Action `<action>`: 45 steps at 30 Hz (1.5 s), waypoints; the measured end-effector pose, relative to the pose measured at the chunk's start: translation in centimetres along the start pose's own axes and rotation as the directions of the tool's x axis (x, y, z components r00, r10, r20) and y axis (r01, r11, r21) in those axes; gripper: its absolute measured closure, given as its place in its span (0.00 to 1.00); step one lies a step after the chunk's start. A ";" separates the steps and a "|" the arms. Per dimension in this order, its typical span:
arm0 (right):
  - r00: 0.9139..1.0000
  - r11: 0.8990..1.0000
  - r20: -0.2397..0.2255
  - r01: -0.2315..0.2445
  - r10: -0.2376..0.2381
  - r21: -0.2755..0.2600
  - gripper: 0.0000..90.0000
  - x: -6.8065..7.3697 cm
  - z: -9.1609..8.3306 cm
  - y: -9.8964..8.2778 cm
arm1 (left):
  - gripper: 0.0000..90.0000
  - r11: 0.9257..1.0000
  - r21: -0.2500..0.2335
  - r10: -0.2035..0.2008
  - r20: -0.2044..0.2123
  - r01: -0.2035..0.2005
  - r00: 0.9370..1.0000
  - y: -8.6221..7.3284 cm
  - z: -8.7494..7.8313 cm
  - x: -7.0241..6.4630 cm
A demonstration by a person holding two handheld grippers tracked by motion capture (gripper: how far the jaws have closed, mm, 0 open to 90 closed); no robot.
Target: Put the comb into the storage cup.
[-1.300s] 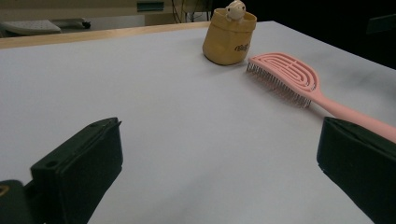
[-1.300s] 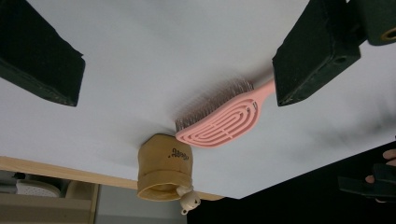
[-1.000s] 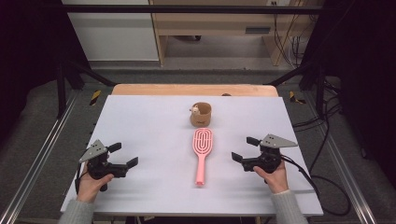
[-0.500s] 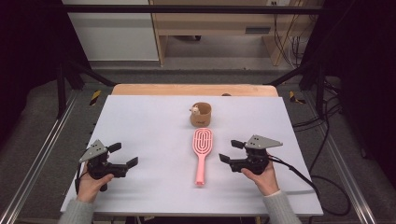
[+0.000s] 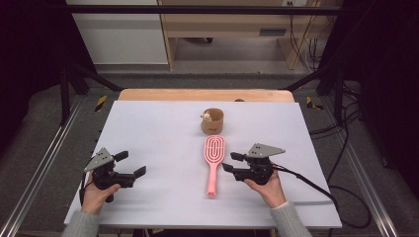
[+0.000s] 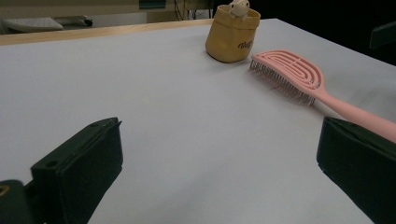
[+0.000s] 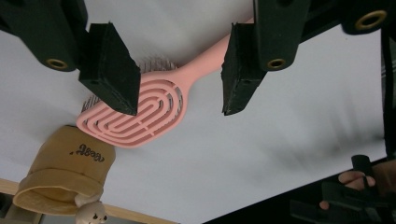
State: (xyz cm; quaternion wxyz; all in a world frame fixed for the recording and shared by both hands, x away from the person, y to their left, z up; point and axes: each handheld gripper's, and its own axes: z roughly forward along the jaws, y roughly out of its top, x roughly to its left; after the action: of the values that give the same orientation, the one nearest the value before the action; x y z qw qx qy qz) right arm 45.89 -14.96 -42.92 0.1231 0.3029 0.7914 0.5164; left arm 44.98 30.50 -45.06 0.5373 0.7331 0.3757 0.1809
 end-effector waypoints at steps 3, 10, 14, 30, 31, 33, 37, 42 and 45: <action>1.000 1.000 -0.005 0.012 -0.012 0.012 0.59 0.4 0.6 0.1 | 0.00 1.000 0.002 0.000 0.000 0.000 1.000 0.0 0.0 0.0; 0.999 0.999 -0.037 0.004 -0.002 0.046 0.74 0.9 1.5 0.3 | 0.00 1.000 0.001 -0.001 0.000 0.001 1.000 0.0 0.0 0.0; 0.999 0.998 -0.038 0.003 -0.001 0.061 0.82 1.1 2.0 0.5 | 0.00 1.000 0.002 0.001 -0.001 -0.001 1.000 0.0 0.0 0.0; 0.996 0.992 -0.090 -0.001 0.012 0.123 1.00 1.8 3.5 0.8 | 0.00 1.000 0.003 0.001 -0.002 -0.001 1.000 0.0 0.0 0.0; 0.996 0.992 -0.090 -0.001 0.012 0.123 1.00 1.8 3.5 0.8 | 0.00 1.000 0.003 0.001 -0.002 -0.001 1.000 0.0 0.0 0.0; 0.996 0.989 -0.093 0.014 -0.001 0.146 1.00 2.1 4.1 0.9 | 0.00 1.000 0.003 0.002 -0.003 -0.002 1.000 -0.1 0.0 0.0; 0.994 0.985 -0.105 0.034 -0.016 0.170 1.00 2.7 4.9 0.9 | 0.00 1.000 0.004 0.003 -0.003 -0.003 1.000 -0.1 0.0 0.0; 0.992 0.977 -0.120 0.055 -0.031 0.205 1.00 3.1 5.6 0.7 | 0.00 1.000 0.004 0.003 -0.004 -0.003 1.000 -0.1 0.0 0.1; 0.991 0.972 -0.124 0.069 -0.042 0.223 1.00 3.4 5.9 0.6 | 0.00 1.000 0.005 0.003 -0.003 -0.003 1.000 -0.1 0.0 0.0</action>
State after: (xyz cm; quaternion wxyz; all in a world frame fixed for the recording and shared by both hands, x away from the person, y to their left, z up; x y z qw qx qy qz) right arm 46.46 -8.35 -44.55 0.0548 0.2617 0.8593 0.4360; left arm 45.01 30.52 -45.13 0.5347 0.7346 0.3758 0.1821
